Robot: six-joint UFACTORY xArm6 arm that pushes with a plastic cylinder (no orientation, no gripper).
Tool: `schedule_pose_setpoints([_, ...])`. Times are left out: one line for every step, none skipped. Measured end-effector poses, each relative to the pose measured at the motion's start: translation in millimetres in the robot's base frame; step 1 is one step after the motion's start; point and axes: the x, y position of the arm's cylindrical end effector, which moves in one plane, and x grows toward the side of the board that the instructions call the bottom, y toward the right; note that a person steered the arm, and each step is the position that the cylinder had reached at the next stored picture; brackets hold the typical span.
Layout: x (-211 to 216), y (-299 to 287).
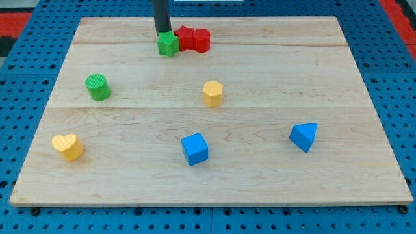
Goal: Push the green circle towards the green star
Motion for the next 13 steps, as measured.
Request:
schedule_pose_setpoints([18.2,-17.9])
schedule_pose_setpoints([35.5,-46.9])
schedule_pose_setpoints([81.0,-103.9])
schedule_pose_setpoints([126.0,-149.3])
schedule_pose_setpoints([157.7,-143.7])
schedule_pose_setpoints([159.4,-105.4])
schedule_pose_setpoints([155.0,-70.9])
schedule_pose_setpoints([162.0,-64.6])
schedule_pose_setpoints([167.4,-59.8])
schedule_pose_setpoints([186.0,-59.8])
schedule_pose_setpoints([192.5,-47.7])
schedule_pose_setpoints([190.9,-40.0])
schedule_pose_setpoints([188.1,-28.1])
